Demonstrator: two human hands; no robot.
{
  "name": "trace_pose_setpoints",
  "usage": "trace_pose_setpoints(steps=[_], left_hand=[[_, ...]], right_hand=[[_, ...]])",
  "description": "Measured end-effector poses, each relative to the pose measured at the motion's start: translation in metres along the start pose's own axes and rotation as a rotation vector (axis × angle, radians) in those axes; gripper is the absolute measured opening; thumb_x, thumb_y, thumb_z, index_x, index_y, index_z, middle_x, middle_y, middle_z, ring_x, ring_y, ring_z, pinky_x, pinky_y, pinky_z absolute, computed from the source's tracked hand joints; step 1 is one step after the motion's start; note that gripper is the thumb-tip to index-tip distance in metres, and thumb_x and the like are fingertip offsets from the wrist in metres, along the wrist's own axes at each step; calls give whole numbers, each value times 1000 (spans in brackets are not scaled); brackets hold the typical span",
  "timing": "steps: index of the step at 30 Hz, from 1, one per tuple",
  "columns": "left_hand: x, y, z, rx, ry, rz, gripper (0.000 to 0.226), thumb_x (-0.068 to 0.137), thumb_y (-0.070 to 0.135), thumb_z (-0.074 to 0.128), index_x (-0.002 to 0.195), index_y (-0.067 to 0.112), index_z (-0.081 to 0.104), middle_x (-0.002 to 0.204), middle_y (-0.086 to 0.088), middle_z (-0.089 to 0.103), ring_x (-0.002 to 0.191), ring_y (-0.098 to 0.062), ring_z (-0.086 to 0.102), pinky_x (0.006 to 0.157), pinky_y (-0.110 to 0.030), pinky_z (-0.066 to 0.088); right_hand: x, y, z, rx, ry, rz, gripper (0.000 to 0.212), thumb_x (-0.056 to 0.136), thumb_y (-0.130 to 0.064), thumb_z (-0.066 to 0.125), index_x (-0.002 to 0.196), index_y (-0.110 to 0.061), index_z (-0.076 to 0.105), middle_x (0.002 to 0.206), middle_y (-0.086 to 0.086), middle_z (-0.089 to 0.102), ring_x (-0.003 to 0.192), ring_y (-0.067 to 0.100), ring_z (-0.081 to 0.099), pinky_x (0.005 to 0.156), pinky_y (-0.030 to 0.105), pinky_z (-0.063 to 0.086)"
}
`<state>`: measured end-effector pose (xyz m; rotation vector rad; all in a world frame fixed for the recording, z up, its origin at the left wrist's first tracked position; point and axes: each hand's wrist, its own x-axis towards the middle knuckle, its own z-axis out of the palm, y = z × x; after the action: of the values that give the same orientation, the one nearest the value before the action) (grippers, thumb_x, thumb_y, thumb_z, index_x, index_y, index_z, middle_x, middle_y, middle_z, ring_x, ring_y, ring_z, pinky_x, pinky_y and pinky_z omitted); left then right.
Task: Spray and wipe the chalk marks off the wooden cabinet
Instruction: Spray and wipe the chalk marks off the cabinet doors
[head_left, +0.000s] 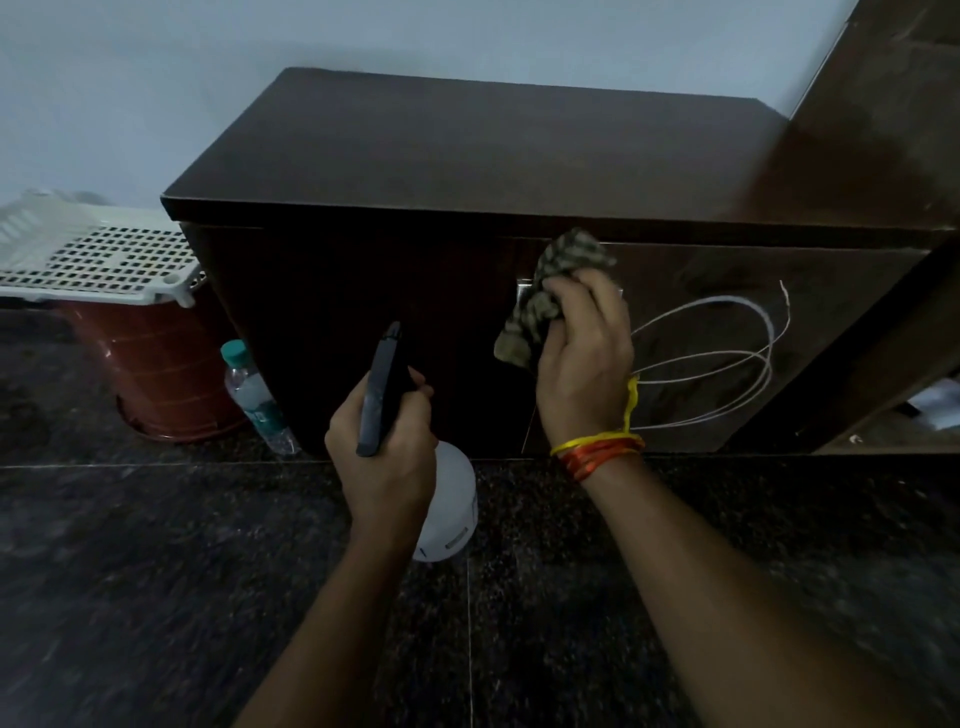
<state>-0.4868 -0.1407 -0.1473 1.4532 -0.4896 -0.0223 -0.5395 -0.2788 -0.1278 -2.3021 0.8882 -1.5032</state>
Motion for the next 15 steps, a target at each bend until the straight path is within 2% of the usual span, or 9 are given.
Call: trace_pose_setpoints(steps=[4,7,12,15], left_hand=[[0,1,3,-15,-1,0,16,80,7,48,79,-5,59,63,-35,50,51,-43,41,41,-37,31],[0,2,3,-16,-9,9,16,81,7,48,79,-4,60,63,-34,49,51,-42,41,42,-36,32],[-1,0,-1,33,-12,31,16,79,3,46,71,-5,57,58,-33,47,51,-36,43,43,-21,36],[0,-2,-2,49,7,14,16,78,3,46,67,-5,55,59,-32,49,54,-34,46,44,-18,38]], right_hand=[[11,-7,1,-16,6,-29,31,81,5,51,108,-1,65,116,17,59,109,31,54,96,30,39],[6,-7,5,-23,-12,-28,32,82,4,50,111,-1,63,118,18,58,112,33,54,97,36,43],[8,-33,14,-11,-87,-238,32,87,-10,39,102,1,65,105,17,62,94,34,57,80,39,49],[8,-28,15,-50,-81,-220,26,84,-7,44,98,-1,65,104,17,61,91,33,55,78,39,48]])
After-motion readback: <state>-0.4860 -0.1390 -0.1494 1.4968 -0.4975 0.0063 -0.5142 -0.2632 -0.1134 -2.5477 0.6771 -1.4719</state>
